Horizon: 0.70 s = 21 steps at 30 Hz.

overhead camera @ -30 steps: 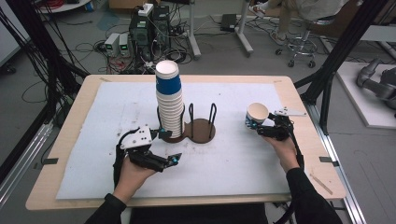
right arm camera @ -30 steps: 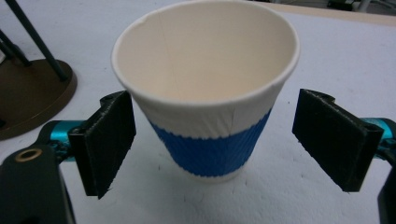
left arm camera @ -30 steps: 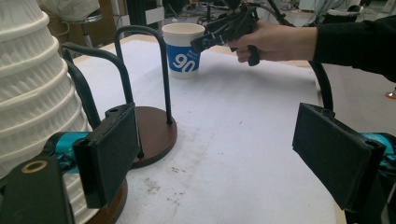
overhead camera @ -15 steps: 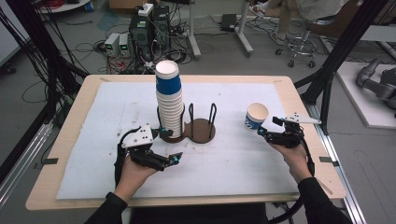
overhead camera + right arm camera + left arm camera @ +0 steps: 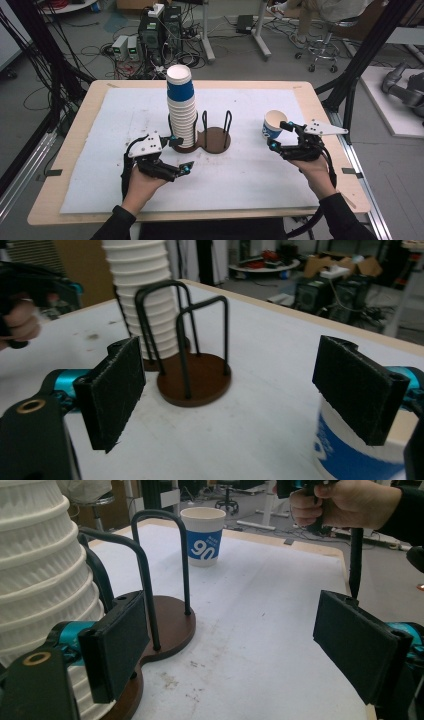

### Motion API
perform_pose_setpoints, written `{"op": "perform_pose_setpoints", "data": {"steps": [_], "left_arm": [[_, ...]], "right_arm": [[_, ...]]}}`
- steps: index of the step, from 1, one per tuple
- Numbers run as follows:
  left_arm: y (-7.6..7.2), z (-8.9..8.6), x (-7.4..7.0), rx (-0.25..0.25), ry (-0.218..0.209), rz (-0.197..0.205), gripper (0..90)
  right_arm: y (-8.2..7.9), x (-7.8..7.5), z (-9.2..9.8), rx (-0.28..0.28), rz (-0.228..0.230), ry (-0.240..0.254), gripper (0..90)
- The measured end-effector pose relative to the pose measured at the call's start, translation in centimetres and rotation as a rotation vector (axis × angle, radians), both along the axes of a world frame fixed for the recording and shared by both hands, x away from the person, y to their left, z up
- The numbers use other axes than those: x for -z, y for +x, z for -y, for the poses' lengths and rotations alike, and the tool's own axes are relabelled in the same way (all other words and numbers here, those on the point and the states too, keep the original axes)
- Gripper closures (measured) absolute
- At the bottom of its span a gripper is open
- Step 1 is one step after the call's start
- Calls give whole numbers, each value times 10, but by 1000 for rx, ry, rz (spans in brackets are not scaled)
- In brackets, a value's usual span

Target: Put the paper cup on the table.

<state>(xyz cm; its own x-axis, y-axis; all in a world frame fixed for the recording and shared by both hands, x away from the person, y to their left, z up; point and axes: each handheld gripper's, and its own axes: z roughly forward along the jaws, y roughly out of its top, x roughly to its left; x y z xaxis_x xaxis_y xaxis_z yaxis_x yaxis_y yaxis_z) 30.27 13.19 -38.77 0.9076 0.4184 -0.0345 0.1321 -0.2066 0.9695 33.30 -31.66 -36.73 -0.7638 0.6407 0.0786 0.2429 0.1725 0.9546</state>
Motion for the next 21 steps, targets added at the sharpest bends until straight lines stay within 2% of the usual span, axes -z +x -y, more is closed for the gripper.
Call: {"op": "perform_pose_setpoints", "data": {"steps": [4,7,11,14,17,21], "left_arm": [[0,1,-2,0,-5,3,147],[1,0,-2,0,-6,6,147],[2,-1,-3,-3,-9,9,147],[2,-3,-2,-8,-10,15,147],[0,-4,1,-15,-1,40,147],[-2,-3,2,-7,4,35,147]], "right_arm": [[-3,-3,-7,-62,5,-1,141],[-6,-6,-8,-103,31,11,141],[-8,-9,-11,-156,24,20,141],[-9,-9,-15,-173,20,18,141],[-10,-8,-18,-192,21,8,141],[-12,-7,-19,-197,25,13,142]]}}
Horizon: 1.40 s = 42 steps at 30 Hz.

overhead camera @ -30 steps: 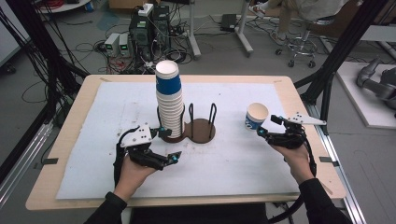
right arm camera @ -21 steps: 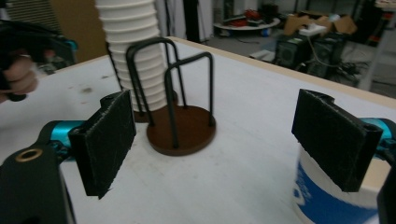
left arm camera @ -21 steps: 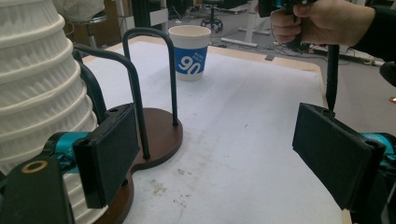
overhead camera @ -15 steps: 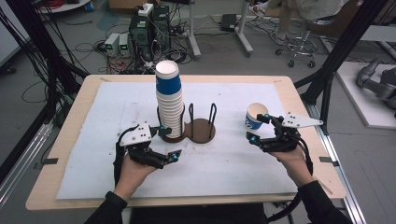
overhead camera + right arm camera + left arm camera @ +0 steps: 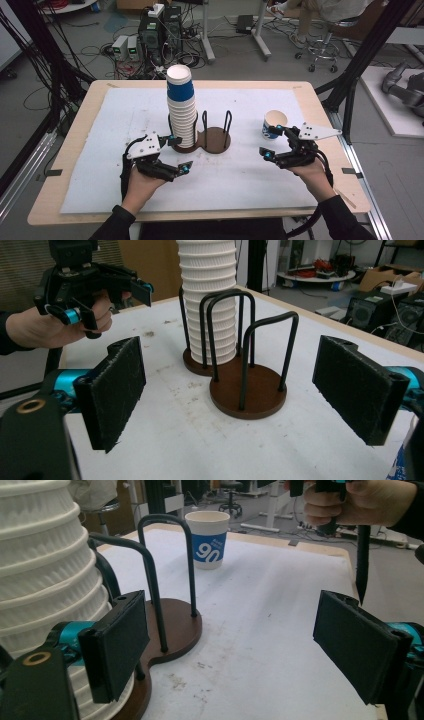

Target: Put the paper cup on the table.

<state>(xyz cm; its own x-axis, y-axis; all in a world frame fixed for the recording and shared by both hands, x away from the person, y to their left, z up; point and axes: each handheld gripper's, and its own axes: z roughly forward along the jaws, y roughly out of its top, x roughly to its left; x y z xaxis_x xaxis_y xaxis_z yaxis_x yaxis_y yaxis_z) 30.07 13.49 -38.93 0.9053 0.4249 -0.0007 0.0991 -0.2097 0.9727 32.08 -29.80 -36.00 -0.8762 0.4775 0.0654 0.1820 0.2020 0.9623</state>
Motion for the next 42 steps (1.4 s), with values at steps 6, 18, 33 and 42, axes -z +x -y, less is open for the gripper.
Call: {"op": "perform_pose_setpoints", "data": {"steps": [6,18,33,42], "left_arm": [[-1,1,-1,3,6,3,147],[-3,-4,-5,-15,-11,18,148],[-4,-6,-5,-21,-5,16,147],[-3,-6,-4,-24,-2,10,148]], "right_arm": [[-3,-1,0,-2,23,15,141],[1,11,0,2,-9,65,141],[3,15,-2,12,-29,64,141],[4,15,-2,19,-31,63,141]]}}
